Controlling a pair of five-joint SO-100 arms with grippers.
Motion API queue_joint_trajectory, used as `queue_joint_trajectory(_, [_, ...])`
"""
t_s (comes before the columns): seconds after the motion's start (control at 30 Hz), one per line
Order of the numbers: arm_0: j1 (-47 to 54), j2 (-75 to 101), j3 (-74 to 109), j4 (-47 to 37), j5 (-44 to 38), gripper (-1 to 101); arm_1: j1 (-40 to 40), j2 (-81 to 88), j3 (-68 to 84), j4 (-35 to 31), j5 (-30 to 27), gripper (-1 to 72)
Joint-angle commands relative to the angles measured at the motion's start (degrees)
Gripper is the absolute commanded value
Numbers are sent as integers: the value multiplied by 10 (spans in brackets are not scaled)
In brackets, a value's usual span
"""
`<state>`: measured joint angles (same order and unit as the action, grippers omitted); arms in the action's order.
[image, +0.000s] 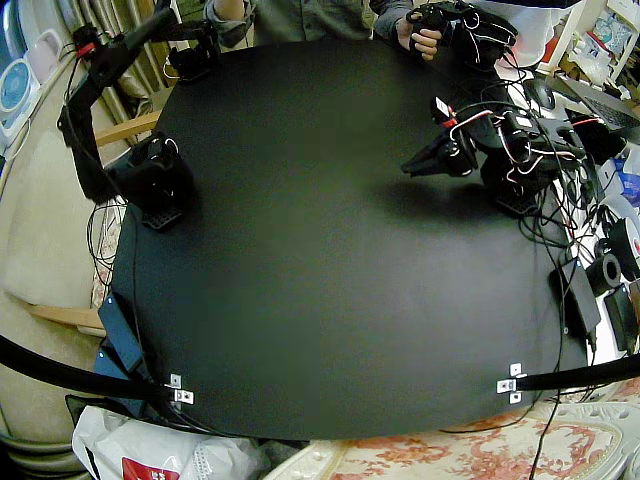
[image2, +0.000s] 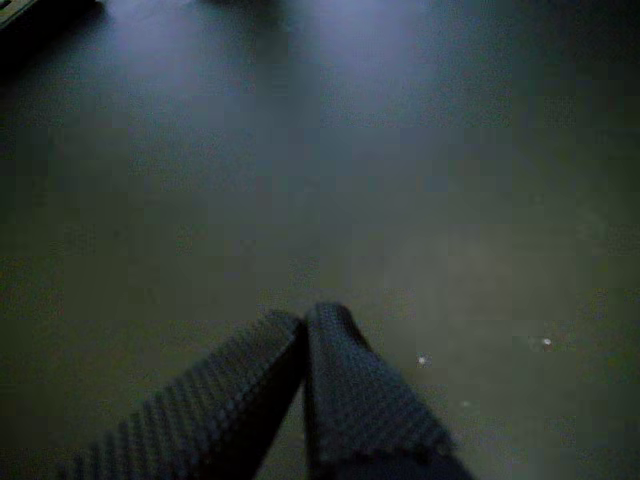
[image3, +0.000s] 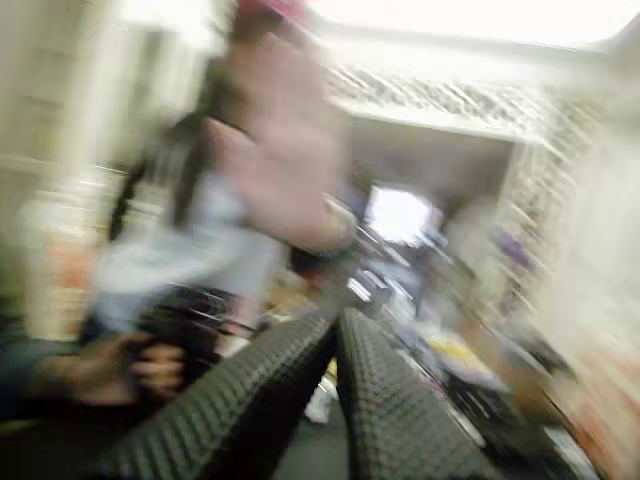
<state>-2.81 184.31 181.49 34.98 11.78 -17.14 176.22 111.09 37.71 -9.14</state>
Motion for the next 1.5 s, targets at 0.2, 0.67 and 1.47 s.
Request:
queue_joint_trajectory(0.2, [-7,14,9,6,1,0,-19,-50,-105,-20,-145,2])
queue_joint_trajectory(0.67, [-5,14,9,7,-4,0,112,16,82,-69,30,-5])
queue_joint_trajectory(1.47, [-23,14,9,54,-50,0,207,112,612,210,97,-3])
